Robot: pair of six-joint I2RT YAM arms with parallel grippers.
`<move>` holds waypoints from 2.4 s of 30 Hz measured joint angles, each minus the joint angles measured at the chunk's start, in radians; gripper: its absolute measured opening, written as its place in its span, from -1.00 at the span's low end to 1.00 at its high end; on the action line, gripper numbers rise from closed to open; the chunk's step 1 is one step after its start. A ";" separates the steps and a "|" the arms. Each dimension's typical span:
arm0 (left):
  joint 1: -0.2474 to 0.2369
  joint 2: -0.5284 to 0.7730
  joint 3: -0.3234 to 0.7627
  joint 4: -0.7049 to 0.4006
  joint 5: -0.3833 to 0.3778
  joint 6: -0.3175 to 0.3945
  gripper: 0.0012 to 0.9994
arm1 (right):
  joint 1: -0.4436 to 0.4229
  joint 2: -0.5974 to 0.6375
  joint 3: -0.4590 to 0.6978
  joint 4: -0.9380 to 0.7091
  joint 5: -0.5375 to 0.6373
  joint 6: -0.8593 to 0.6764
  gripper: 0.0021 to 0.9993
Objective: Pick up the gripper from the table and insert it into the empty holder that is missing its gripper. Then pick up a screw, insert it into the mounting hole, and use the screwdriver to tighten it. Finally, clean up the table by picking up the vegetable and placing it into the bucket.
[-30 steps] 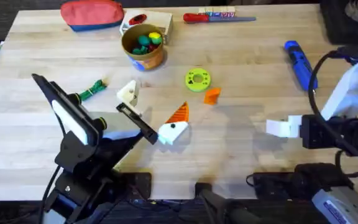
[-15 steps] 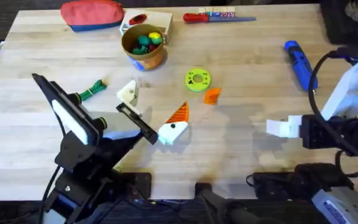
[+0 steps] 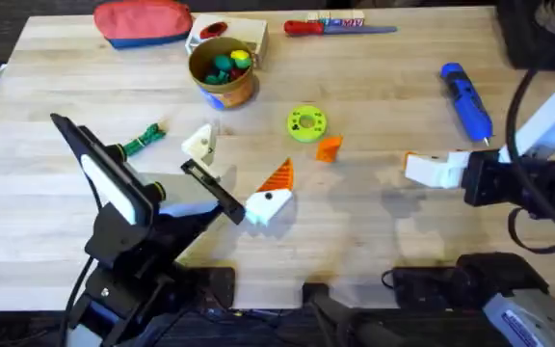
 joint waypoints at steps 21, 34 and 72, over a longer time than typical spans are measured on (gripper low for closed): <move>0.000 0.000 0.000 0.006 0.361 -0.045 0.97 | 0.207 0.409 0.235 -0.028 -0.074 -0.128 0.98; 0.000 0.000 0.000 0.004 0.384 -0.126 0.97 | 0.486 0.824 0.403 0.085 0.084 -0.467 0.98; 0.000 0.000 0.000 0.003 0.406 -0.126 0.97 | 0.501 0.924 0.410 0.152 0.054 -0.532 -0.99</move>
